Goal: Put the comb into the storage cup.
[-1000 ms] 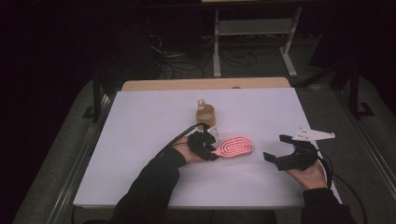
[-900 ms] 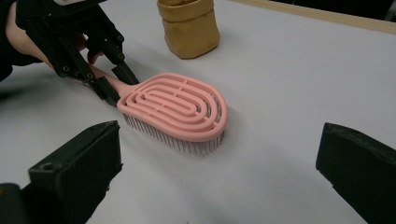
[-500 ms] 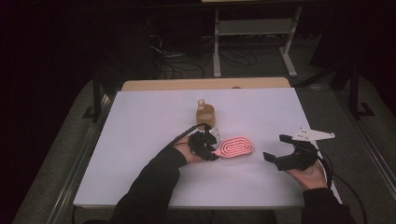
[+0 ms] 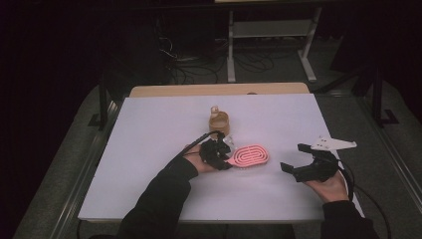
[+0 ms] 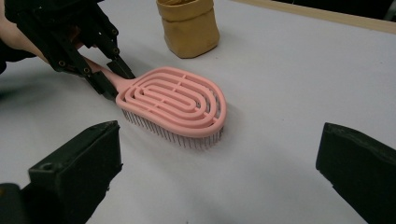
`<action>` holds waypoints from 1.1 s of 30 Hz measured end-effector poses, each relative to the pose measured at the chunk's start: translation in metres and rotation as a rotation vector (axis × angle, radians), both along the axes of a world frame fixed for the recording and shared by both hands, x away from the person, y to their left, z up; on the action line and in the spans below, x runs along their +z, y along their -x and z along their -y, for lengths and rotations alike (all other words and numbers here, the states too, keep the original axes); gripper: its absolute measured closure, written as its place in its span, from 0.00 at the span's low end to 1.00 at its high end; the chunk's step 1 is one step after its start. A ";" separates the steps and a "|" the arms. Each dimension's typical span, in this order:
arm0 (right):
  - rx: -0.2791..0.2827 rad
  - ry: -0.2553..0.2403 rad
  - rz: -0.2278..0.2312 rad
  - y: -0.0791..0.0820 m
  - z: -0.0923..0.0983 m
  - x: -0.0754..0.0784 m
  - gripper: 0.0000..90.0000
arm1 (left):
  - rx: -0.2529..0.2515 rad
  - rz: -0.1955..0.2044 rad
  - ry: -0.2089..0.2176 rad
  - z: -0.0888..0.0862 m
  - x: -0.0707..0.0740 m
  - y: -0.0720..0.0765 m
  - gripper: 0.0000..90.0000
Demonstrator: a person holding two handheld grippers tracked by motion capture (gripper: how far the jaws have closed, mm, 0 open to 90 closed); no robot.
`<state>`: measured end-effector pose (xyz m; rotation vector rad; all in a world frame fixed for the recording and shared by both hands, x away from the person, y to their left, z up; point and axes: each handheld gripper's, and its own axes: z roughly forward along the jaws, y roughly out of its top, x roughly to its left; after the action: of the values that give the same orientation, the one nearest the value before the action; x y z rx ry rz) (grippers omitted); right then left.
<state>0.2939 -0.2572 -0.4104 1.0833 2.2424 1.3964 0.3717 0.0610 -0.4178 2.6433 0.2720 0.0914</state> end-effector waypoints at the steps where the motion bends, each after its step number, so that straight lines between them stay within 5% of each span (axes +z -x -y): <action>1: 0.000 0.000 0.000 0.000 0.000 0.000 0.00 | 0.000 0.005 0.000 -0.001 0.001 0.000 0.77; 33: 0.000 0.002 -0.002 0.000 -0.001 0.000 0.00 | 0.050 0.067 0.021 -0.026 0.020 0.006 0.77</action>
<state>0.2941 -0.2566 -0.4108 1.0840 2.2446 1.3935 0.3662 0.0867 -0.3979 2.6069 0.3153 0.1927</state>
